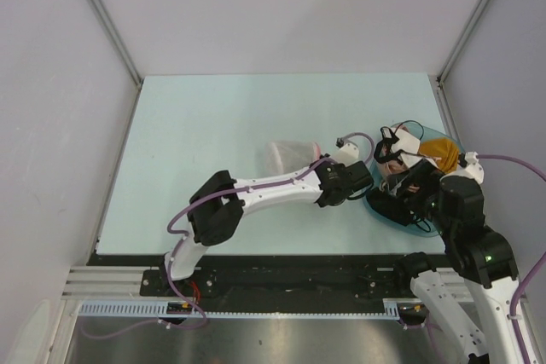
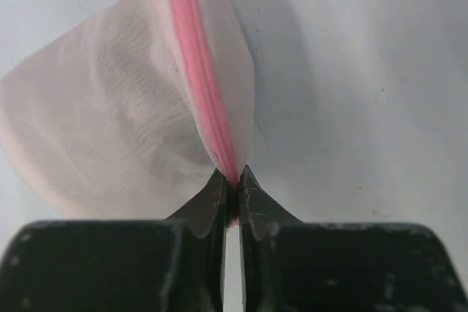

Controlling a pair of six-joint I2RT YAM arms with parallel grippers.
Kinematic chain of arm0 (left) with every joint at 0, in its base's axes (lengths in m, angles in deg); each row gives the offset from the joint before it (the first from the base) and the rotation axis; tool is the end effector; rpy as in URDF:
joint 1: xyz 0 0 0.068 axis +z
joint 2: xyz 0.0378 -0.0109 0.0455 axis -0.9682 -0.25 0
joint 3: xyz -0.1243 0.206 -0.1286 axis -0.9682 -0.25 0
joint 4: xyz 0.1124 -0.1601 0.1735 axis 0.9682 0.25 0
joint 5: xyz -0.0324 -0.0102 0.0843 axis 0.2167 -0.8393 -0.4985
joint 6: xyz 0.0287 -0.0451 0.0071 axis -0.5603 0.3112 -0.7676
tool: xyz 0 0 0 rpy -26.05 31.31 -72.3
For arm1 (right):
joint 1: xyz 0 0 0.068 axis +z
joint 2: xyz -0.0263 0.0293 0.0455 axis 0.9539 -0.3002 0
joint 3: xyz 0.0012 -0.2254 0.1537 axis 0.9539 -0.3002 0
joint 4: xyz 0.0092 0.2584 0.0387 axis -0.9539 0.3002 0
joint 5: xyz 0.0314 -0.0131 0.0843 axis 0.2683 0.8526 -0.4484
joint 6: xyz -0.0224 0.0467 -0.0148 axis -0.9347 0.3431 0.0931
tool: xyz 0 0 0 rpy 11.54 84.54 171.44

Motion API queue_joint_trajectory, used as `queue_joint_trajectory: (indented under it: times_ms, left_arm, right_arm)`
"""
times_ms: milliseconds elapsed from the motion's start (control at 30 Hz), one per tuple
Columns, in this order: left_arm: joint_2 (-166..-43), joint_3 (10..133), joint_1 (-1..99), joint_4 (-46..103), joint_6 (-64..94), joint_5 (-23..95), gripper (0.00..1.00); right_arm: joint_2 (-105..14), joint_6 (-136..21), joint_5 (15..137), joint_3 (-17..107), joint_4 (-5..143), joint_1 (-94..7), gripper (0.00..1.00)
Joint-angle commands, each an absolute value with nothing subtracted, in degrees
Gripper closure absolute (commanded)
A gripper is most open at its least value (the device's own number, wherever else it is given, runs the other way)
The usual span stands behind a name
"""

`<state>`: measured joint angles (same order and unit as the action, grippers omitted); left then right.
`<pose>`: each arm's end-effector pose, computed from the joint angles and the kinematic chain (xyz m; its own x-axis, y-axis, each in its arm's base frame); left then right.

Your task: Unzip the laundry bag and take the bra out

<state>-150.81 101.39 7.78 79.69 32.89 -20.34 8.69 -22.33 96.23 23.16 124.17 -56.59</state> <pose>0.1927 -0.4013 0.2207 -0.5643 0.5018 -0.6556 0.2740 0.8629 0.4246 0.0705 0.0123 0.3448 -0.4065 0.5640 -0.7188 0.2442 0.8252 0.5094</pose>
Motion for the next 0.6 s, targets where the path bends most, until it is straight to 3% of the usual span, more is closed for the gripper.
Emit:
queue_joint_trajectory:
  times_ms: [0,167,333,433,567]
  left_arm:
    - [-145.3,105.0,9.8,80.1,29.7,-20.9,1.00]
    - [-129.8,99.8,16.4,74.5,20.6,-0.9,1.00]
    - [-118.0,97.0,23.4,71.5,13.6,29.5,1.00]
    - [-113.8,91.1,27.9,66.2,14.2,47.6,1.00]
    - [-113.5,85.1,32.4,61.1,16.2,62.0,1.00]
  right_arm:
    - [8.2,-23.4,94.0,23.3,123.8,-56.7,0.00]
    - [7.7,-23.8,94.3,23.2,124.0,-56.8,0.00]
    - [6.3,-24.5,94.0,23.1,122.2,-56.7,0.00]
    - [5.6,-25.2,93.9,23.1,121.5,-56.9,0.00]
    - [4.7,-26.0,94.7,22.8,120.1,-56.9,0.00]
